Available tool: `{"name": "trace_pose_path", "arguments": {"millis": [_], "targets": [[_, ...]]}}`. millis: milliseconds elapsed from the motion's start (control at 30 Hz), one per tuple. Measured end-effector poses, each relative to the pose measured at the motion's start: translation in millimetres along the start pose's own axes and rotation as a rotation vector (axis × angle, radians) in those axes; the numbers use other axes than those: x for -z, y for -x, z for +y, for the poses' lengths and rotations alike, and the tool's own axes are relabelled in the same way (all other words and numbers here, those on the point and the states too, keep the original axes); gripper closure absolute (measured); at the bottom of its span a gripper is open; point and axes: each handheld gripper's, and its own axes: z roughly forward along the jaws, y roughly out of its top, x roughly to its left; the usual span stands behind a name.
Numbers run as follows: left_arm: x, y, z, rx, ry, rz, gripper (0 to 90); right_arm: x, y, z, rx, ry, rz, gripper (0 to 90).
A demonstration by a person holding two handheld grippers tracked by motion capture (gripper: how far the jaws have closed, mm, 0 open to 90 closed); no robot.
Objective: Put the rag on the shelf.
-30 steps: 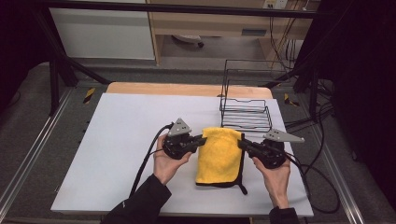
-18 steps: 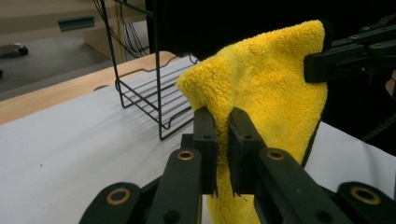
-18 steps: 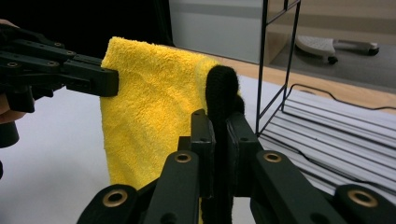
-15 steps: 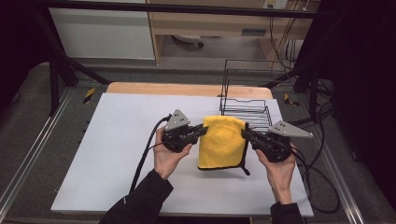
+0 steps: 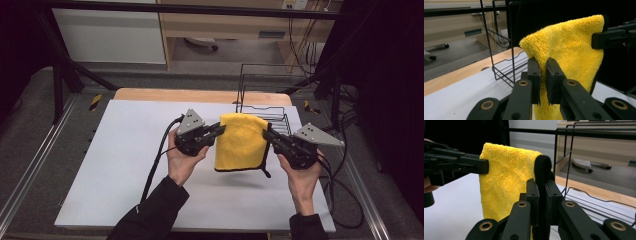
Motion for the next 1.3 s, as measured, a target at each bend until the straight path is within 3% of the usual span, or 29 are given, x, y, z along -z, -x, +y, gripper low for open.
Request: {"name": "trace_pose_path", "arguments": {"millis": [867, 1300], "targets": [[-12.2, 3.6, 62.6, -0.03, 0.158, 0.014, 83.0, 16.4, 11.1, 60.9, 0.05, 0.154, -0.084, 83.8], [-20.8, 7.4, 88.0, -0.041, 0.228, 0.021, 83.1, 22.3, 15.4, 81.1, 0.064, 0.217, -0.118, 83.8]]}}
